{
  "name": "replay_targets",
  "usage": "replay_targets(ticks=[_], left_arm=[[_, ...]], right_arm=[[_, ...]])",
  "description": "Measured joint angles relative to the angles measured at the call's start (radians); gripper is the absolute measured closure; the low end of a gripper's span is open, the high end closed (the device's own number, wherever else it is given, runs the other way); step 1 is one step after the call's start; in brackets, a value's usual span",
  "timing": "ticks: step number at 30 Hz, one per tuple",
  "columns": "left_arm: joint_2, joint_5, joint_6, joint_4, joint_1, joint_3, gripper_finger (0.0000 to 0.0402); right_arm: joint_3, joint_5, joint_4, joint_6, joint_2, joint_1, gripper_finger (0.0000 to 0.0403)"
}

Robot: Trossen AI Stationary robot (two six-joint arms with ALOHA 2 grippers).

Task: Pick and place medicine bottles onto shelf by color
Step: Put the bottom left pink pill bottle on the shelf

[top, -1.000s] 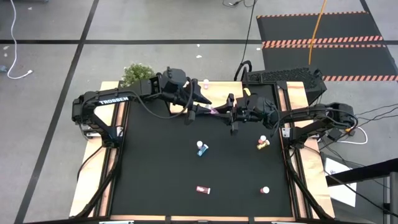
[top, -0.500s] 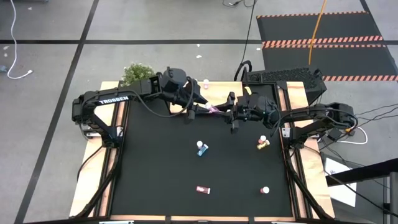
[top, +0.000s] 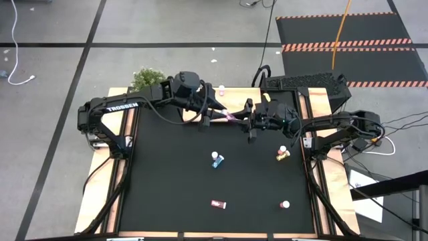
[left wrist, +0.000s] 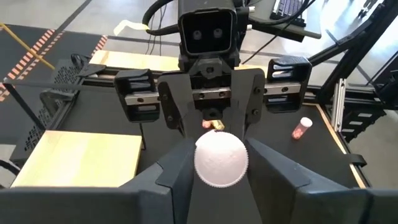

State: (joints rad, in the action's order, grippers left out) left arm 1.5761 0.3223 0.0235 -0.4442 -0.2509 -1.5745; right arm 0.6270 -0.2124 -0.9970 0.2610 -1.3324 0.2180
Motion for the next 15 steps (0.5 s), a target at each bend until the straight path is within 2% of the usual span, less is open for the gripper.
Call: replay_targets(ticks=[5, 11, 15], left_arm=[[0.000, 0.003, -0.006, 0.000, -0.005, 0.000, 0.0287], [0.000, 0.001, -0.004, -0.003, -0.009, 0.000, 0.0269], [0.000, 0.001, -0.002, -0.013, -0.021, 0.000, 0.0273]], right_arm=[[0.000, 0.004, 0.000, 0.000, 0.000, 0.000, 0.0300], [0.000, -0.002, 0.012, 0.040, 0.000, 0.019, 0.0298], [0.000, -0.001, 0.033, 0.045, 0.000, 0.033, 0.0276]])
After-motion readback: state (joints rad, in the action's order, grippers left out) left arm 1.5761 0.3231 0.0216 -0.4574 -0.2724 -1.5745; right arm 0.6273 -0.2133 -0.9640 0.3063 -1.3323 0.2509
